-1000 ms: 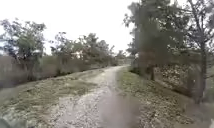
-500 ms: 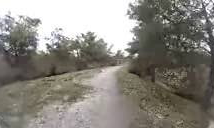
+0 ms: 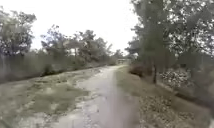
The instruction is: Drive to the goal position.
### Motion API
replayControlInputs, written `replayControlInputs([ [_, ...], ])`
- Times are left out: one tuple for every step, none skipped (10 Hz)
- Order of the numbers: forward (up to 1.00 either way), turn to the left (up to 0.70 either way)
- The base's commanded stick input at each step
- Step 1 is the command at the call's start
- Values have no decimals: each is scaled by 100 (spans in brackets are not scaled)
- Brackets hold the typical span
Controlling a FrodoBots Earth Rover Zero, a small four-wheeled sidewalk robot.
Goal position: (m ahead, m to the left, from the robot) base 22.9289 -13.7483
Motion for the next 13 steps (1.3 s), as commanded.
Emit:
replayControlInputs([
  [70, 0],
  [70, 0],
  [70, 0],
  [70, 0],
  [70, 0],
  [70, 0],
  [70, 0],
  [70, 0],
  [70, 0],
  [70, 0],
  [70, 0],
  [70, 0],
  [70, 0],
])
